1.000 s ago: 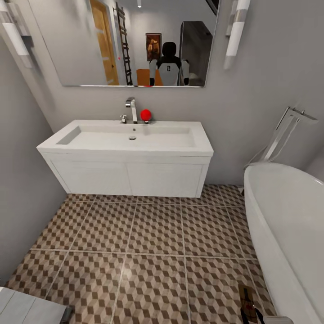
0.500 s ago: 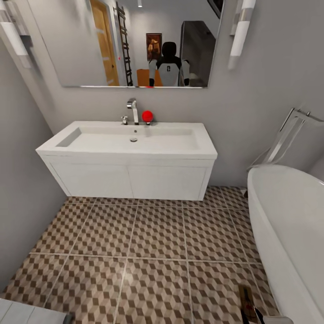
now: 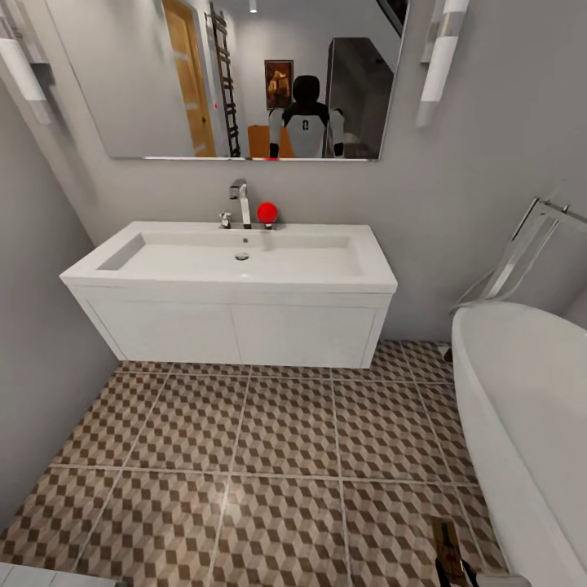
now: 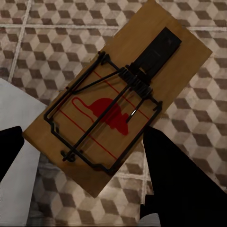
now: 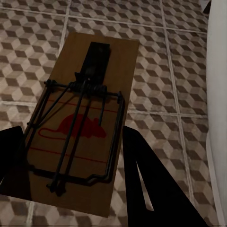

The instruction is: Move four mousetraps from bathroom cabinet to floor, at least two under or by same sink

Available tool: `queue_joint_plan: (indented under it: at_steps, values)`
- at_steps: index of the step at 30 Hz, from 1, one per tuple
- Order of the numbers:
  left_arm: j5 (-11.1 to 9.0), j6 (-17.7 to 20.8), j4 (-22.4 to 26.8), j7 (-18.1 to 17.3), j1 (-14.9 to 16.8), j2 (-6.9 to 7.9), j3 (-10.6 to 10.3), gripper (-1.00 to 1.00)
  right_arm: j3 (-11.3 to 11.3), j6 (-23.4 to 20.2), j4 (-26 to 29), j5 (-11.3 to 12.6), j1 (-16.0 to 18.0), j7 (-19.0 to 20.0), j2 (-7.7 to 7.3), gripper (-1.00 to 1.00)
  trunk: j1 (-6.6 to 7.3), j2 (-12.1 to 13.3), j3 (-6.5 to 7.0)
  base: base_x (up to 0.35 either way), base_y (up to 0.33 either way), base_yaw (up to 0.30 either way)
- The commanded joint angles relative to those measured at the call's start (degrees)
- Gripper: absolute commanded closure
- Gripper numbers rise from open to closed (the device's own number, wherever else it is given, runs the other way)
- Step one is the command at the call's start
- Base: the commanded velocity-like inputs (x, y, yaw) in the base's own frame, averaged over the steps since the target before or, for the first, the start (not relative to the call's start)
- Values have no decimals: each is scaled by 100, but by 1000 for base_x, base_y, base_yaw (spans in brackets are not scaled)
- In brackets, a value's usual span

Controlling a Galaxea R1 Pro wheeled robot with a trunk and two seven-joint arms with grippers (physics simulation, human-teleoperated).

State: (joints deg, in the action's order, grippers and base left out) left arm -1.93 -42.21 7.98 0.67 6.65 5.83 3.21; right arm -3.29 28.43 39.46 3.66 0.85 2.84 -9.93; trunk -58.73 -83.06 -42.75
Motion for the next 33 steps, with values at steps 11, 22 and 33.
queue_joint_plan:
  at_steps: [11, 22, 33]
  values:
    - [0, 4005, 2503, -10, 20, -84, 39, 100, 36, -626, -100, 48, 176, -88, 231, 100, 0, -2, -4, 1, 0, 0]
    - [12, 5714, 3716, 438, 920, -417, 39, 100, 45, -2704, 894, 20, 1686, -277, 433, 100, 0, -2, -4, 0, 0, 0]
    - [1, 4280, 3621, 938, 1021, -723, -14, 100, 54, -2563, 933, -1371, 2071, -368, 1330, 100, 0, -2, -4, 0, 0, 0]
